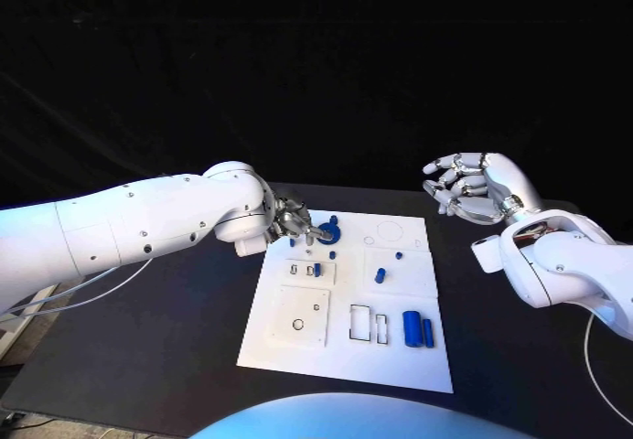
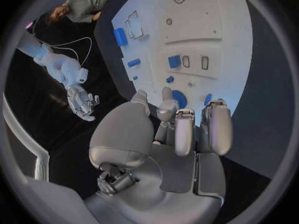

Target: Assemble the parts on the task board

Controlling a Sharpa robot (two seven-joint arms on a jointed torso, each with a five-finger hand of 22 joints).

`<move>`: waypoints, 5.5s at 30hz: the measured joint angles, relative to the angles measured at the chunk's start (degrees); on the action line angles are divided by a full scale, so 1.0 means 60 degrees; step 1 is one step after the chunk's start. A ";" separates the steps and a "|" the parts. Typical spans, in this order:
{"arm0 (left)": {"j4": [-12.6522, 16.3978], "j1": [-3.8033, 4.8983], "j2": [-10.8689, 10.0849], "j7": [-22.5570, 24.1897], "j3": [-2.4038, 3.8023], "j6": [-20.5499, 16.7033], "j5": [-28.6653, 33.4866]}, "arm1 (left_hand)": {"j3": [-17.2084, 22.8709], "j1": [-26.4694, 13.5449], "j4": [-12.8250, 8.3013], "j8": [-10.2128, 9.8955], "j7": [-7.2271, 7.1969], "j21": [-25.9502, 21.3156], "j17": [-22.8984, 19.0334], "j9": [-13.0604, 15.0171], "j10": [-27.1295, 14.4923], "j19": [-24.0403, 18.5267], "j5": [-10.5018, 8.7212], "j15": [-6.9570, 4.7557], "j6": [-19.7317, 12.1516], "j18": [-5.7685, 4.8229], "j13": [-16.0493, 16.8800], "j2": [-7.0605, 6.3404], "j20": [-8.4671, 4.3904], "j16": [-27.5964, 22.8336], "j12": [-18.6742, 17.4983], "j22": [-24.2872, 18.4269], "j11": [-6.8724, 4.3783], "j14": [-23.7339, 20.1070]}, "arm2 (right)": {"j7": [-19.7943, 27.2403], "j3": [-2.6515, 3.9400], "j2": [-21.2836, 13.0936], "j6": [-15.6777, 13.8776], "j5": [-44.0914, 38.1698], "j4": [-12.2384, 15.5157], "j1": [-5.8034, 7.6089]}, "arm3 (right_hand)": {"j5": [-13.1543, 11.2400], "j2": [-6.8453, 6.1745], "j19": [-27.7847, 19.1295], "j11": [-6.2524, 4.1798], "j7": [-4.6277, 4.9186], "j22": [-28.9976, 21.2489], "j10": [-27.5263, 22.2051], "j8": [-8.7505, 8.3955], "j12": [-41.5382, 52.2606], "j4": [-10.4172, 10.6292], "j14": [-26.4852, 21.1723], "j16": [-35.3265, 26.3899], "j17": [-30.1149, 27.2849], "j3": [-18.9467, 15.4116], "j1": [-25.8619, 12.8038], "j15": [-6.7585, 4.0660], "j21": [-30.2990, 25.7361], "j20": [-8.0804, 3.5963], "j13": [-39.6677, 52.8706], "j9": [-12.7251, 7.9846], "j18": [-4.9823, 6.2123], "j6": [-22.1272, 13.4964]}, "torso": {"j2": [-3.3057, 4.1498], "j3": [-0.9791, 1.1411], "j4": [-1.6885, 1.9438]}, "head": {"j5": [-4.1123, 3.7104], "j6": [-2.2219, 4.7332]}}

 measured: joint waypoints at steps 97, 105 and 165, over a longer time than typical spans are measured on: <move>-0.1518 -0.0258 0.1369 -0.0731 -0.0445 0.1510 0.0321 | 0.1009 0.1613 -0.0007 -0.0370 0.0029 -0.0034 -0.0004 -0.0336 -0.0366 -0.0103 0.0035 0.0036 0.0007 0.0002 -0.0106 -0.0124 0.0021 -0.0001 -0.0204 -0.0007 0.0065 0.0034 | 0.0159 -0.0012 0.0233 0.0289 0.2005 -0.0602 0.0067 | 0.0261 -0.0008 -0.1574 0.0785 0.0517 -0.4891 0.0347 -0.0315 -0.3804 -0.0537 -0.1536 -0.5542 -0.2171 0.0398 -0.0268 0.0927 -0.1992 0.0928 -0.5108 -0.0720 -0.0002 0.0167 | -0.0065 -0.0028 0.0065 | -0.0051 -0.0383; -0.1535 -0.0259 0.1402 -0.0724 -0.0445 0.1547 0.0375 | 0.1392 0.1701 -0.0017 -0.0410 0.0044 -0.0034 -0.0004 -0.0370 -0.0366 -0.0103 0.0035 0.0036 0.0023 0.0002 -0.0079 -0.0212 0.0021 -0.0001 -0.0204 -0.0007 0.0064 0.0034 | 0.0139 -0.0012 0.0236 0.0290 0.2007 -0.0603 0.0067 | 0.0289 -0.0008 -0.1574 0.0785 0.0517 -0.4901 0.0347 -0.0315 -0.3804 -0.0536 -0.1536 -0.5541 -0.2171 0.0398 -0.0268 0.0927 -0.1992 0.0928 -0.5114 -0.0720 -0.0002 0.0167 | -0.0060 -0.0037 0.0065 | -0.0075 -0.0406; -0.0124 -0.0782 0.0259 0.0520 -0.0449 -0.0878 -0.1540 | 0.8128 0.0299 -0.0329 0.0745 -0.0080 0.0430 -0.0001 0.0573 0.0530 0.0294 0.0551 -0.0067 0.0216 -0.0146 0.0900 -0.2814 -0.0098 0.0073 -0.0063 -0.0008 -0.0175 0.0000 | 0.0087 -0.0033 0.0195 0.0421 0.2088 -0.0730 0.0032 | 0.0387 -0.0046 -0.1573 0.0819 0.0516 -0.5002 0.0381 -0.0314 -0.3803 -0.0535 -0.1536 -0.5578 -0.2212 0.0397 -0.0306 0.0926 -0.1992 0.0928 -0.5189 -0.0733 -0.0002 0.0167 | -0.0076 -0.0037 0.0081 | -0.0040 -0.0441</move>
